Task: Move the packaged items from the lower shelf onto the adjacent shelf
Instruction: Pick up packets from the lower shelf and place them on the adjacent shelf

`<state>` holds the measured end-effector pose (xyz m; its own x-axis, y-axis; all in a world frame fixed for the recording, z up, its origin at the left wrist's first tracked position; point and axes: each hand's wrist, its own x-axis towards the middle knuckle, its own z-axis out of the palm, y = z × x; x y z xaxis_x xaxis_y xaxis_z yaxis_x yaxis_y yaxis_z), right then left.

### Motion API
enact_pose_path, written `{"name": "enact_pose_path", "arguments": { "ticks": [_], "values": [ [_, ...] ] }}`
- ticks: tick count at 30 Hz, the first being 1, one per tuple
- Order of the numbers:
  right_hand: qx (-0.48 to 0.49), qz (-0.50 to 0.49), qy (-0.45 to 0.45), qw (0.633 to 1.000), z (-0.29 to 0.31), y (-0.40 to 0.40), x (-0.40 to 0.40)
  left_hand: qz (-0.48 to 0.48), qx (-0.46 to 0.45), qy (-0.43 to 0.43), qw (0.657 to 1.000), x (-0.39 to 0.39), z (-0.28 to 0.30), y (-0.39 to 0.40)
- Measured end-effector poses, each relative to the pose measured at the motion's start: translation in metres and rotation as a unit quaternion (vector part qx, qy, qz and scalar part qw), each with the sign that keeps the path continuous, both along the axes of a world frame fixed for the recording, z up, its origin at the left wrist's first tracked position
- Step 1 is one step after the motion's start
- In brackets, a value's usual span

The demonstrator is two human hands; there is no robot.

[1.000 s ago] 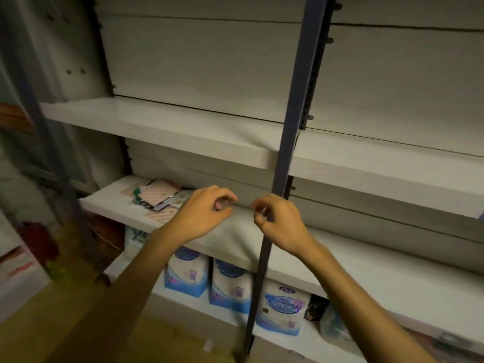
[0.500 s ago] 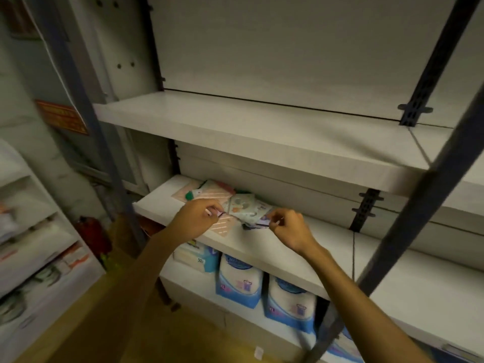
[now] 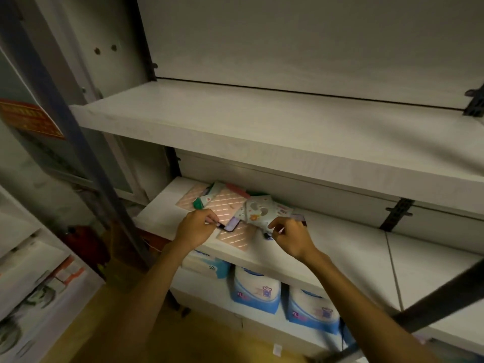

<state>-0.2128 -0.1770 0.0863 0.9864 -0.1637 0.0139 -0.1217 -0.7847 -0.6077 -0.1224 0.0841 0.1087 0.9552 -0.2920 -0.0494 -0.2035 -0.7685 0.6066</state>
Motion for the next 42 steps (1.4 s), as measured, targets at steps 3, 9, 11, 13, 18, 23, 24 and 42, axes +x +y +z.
{"name": "enact_pose_path", "arguments": {
  "ticks": [3, 9, 11, 13, 18, 23, 24, 42],
  "values": [
    [-0.002, -0.019, 0.007, 1.0, -0.012, 0.007, 0.014, -0.002, 0.033, 0.021, 0.999, 0.031, -0.018, 0.001],
    [0.015, -0.09, 0.035, 0.995, -0.034, 0.024, 0.045, 0.012, 0.083, 0.037, 0.996, 0.089, -0.056, -0.007],
    [0.012, -0.103, 0.052, 0.993, -0.041, 0.031, 0.054, 0.009, 0.107, 0.035, 0.994, 0.105, -0.068, -0.011],
    [0.006, -0.114, 0.064, 0.991, -0.048, 0.036, 0.063, 0.005, 0.139, 0.021, 0.99, 0.119, -0.08, -0.014],
    [0.003, -0.155, 0.087, 0.984, -0.062, 0.047, 0.07, 0.022, 0.152, 0.015, 0.988, 0.143, -0.095, -0.011],
    [0.017, -0.191, 0.104, 0.976, -0.075, 0.056, 0.071, 0.048, 0.11, 0.046, 0.992, 0.152, -0.099, -0.01],
    [0.021, -0.198, 0.105, 0.974, -0.077, 0.059, 0.072, 0.051, 0.106, 0.052, 0.992, 0.154, -0.099, -0.01],
    [-0.08, -0.342, 0.22, 0.91, -0.081, 0.027, 0.131, 0.047, -0.358, 0.408, 0.839, 0.166, -0.079, 0.056]
  ]
}}
